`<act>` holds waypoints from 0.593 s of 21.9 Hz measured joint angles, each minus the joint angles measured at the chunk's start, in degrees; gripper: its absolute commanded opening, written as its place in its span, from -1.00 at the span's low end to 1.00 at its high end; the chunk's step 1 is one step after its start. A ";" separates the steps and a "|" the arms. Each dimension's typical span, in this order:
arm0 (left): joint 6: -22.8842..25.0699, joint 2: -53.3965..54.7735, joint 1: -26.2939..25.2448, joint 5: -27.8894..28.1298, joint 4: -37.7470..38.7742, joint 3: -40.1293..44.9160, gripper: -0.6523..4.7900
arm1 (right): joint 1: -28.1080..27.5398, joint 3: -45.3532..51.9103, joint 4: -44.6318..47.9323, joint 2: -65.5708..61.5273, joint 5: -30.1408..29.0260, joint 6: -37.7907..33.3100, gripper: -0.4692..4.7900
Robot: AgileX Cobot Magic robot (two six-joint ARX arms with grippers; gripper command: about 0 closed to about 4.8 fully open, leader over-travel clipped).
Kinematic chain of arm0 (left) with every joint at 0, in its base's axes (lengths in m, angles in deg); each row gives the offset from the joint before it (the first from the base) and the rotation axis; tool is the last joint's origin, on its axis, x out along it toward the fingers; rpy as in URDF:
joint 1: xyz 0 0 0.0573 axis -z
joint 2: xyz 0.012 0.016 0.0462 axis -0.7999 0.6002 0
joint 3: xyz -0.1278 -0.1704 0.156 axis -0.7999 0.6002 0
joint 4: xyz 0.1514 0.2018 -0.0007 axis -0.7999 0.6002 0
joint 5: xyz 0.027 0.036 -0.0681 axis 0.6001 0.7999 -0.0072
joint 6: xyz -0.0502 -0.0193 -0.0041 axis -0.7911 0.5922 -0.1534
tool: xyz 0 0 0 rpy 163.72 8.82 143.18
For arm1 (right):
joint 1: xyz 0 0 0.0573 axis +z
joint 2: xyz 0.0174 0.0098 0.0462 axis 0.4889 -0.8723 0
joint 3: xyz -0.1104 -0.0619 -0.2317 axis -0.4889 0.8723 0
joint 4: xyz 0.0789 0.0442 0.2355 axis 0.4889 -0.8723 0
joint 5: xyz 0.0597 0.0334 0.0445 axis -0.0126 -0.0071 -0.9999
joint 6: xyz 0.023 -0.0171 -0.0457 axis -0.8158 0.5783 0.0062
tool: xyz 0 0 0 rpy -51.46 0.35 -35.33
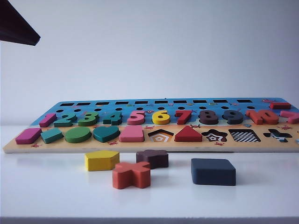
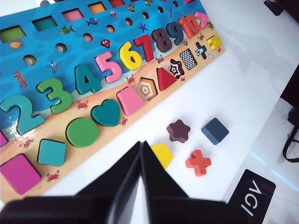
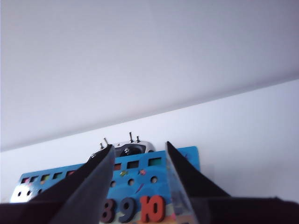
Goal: Insert the cube into the slot.
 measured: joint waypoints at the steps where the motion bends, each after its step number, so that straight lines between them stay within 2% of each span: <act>1: 0.00 0.00 0.00 0.00 0.02 0.00 -0.72 | 0.00 -4.59 -4.94 -3.02 -3.15 0.00 0.01; 5: 0.00 0.11 0.00 0.04 0.90 0.00 -0.73 | 0.13 -16.22 -21.53 -14.47 -13.64 2.51 0.02; 9: 0.00 0.15 0.00 0.09 0.92 0.09 -0.73 | 0.15 -21.33 -29.00 -21.81 -24.46 10.38 0.15; 10: 0.00 0.15 -0.02 0.09 0.94 0.28 -0.73 | 0.28 -22.77 -30.62 -23.52 -27.47 14.23 0.18; 11: 0.00 0.15 0.00 0.33 1.03 0.31 -0.72 | 0.59 -23.39 -31.41 -24.22 -28.30 15.78 0.23; 13: 0.00 0.15 -0.02 1.53 0.81 0.31 -0.73 | 4.72 -25.86 -35.47 -27.30 -29.66 19.71 0.27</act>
